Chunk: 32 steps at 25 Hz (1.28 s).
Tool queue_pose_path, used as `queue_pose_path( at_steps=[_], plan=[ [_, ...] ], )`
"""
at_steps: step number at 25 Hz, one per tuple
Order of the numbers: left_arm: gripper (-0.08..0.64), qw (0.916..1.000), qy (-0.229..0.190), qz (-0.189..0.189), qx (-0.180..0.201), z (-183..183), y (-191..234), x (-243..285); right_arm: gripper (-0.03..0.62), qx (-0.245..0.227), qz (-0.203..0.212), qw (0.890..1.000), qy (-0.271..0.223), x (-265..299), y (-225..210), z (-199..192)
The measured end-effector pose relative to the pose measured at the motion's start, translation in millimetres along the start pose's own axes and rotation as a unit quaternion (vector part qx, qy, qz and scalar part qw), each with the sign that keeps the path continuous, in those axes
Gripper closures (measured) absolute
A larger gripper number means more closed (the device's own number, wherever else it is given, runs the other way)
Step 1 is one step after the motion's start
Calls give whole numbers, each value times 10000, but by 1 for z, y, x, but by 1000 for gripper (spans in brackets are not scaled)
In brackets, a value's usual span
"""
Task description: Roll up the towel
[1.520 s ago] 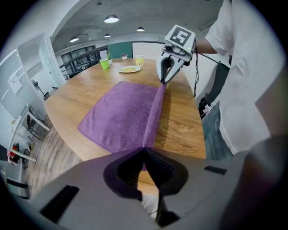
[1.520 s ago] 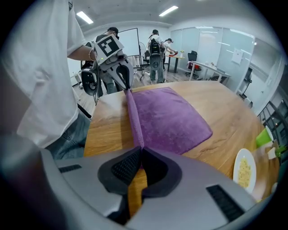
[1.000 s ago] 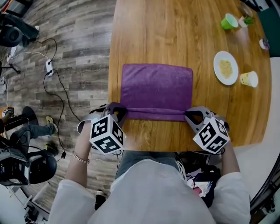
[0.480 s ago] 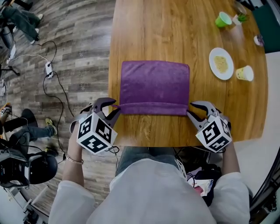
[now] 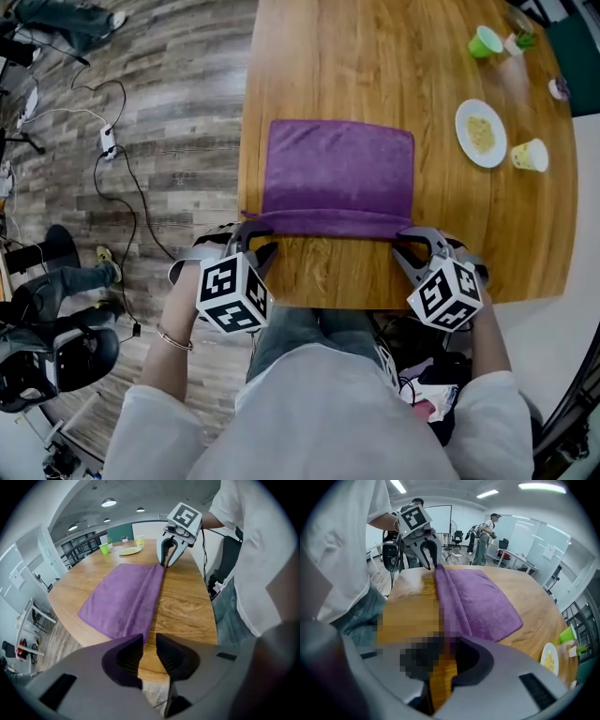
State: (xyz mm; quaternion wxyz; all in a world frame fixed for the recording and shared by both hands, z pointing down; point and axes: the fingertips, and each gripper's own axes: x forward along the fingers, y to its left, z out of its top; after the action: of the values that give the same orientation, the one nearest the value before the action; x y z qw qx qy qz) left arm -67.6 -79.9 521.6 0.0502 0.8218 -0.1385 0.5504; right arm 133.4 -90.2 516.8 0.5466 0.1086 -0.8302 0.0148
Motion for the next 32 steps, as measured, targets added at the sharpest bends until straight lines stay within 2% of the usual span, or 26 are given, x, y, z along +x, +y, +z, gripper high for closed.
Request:
queue_pose_path(
  at_steps=[8,12,13,14,21,28,32],
  plan=[
    [482,9996,170,-97,210,-2,8,17,555,-162,-84,9998,76,11,-6,-5],
    [486,9996,152,-175,162,-3,7,18,572,-114,-136,9998,42,12,-7,-6],
    [490,9997,133,-138,141,-3,9,18,574,-85,-141,9999,29,12,-7,-6],
    [526,9998,119,-84,124,-3,10,19,576,-49,-146,9999,11,12,-7,-6],
    [541,9999,87,-9,72,-4,7,15,581,-40,-110,9999,31,10,-2,-7],
    [541,9993,83,-359,-37,-6,-26,-2,581,227,304,9993,-12,-3,35,-13],
    [541,9983,134,-553,-124,-5,-29,-10,581,406,314,9986,-135,-17,35,-8]
  ],
)
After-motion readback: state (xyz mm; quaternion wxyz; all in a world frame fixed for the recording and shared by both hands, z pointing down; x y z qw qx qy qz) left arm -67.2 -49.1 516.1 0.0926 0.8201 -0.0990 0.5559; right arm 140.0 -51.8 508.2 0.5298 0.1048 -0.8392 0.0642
